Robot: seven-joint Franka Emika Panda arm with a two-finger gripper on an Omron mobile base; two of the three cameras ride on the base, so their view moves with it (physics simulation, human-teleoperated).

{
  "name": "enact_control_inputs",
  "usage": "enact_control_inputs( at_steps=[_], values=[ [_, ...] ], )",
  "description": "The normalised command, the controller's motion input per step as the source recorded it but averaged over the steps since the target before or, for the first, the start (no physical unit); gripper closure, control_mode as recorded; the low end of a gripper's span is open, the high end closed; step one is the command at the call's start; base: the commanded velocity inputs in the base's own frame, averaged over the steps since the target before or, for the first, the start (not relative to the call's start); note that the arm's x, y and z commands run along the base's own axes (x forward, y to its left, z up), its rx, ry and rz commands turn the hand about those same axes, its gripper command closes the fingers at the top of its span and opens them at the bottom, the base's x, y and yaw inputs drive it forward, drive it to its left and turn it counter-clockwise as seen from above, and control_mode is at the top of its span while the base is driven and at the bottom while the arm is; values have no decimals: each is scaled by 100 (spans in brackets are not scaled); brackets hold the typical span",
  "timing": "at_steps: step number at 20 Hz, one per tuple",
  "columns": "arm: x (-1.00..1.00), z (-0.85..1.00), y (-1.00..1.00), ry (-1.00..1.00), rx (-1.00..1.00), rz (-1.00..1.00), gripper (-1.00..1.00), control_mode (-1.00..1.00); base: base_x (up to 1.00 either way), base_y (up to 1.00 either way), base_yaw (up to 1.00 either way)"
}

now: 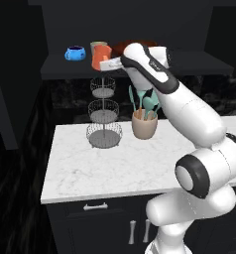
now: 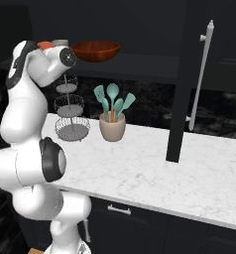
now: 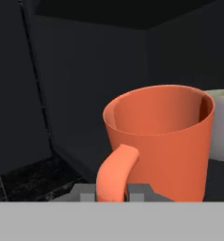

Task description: Gather all objects into one cabinet and sort the glasses and bowls to opposite sides.

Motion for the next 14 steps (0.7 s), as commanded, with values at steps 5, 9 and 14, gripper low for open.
enact_control_inputs(
  at_steps=[5, 9, 14],
  values=[
    [72, -4, 33, 9, 0, 15, 100, -100, 0, 0, 0],
    [79, 0, 36, 4, -1, 3, 100, -100, 0, 0, 0],
    [57, -5, 24, 8, -3, 12, 100, -100, 0, 0, 0]
  ],
)
